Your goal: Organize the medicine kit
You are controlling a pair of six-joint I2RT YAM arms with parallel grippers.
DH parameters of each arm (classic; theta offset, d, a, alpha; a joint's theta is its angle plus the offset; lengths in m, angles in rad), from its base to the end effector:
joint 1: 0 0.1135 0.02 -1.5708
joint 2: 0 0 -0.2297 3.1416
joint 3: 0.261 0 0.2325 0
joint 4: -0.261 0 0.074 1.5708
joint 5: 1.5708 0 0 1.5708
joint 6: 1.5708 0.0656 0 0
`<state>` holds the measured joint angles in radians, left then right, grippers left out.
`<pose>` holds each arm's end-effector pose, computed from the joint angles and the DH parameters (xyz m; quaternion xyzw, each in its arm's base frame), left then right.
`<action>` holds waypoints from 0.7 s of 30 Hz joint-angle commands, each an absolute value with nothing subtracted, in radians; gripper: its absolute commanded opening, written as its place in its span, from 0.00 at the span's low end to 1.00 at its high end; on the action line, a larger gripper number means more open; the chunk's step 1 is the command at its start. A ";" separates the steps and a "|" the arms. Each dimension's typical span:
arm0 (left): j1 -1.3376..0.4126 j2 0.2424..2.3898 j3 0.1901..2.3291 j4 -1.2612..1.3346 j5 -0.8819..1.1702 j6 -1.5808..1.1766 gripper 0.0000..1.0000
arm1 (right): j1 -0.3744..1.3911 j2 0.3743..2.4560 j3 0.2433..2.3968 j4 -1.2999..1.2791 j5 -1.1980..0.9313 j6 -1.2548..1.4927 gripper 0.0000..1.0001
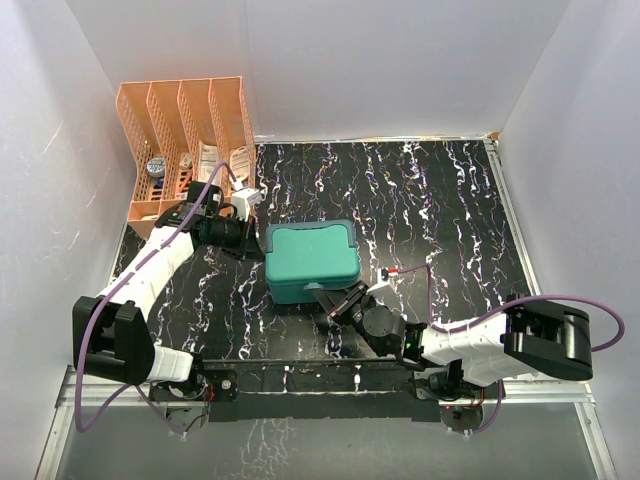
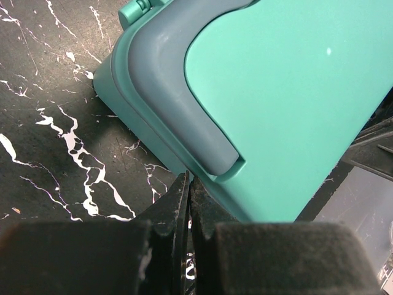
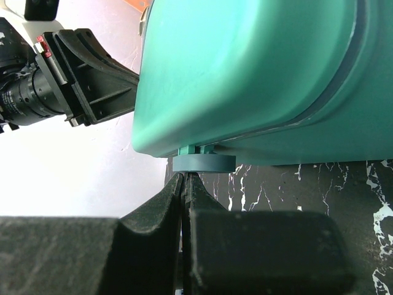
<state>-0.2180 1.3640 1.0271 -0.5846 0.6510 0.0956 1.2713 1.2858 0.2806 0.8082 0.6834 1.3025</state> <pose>0.2657 -0.0996 0.2202 0.2410 0.8710 -0.3210 0.2831 0.1130 0.2256 0.1520 0.2238 0.7251 0.5010 0.4161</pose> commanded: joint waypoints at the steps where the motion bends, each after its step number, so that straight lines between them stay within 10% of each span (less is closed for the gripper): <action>1: -0.221 1.327 1.015 -0.608 0.687 0.109 0.00 | 1.264 1.291 0.325 0.890 0.719 1.276 0.00; 21: -0.222 1.324 1.001 -0.616 0.692 0.114 0.00 | 1.251 1.300 0.334 0.936 0.729 1.235 0.00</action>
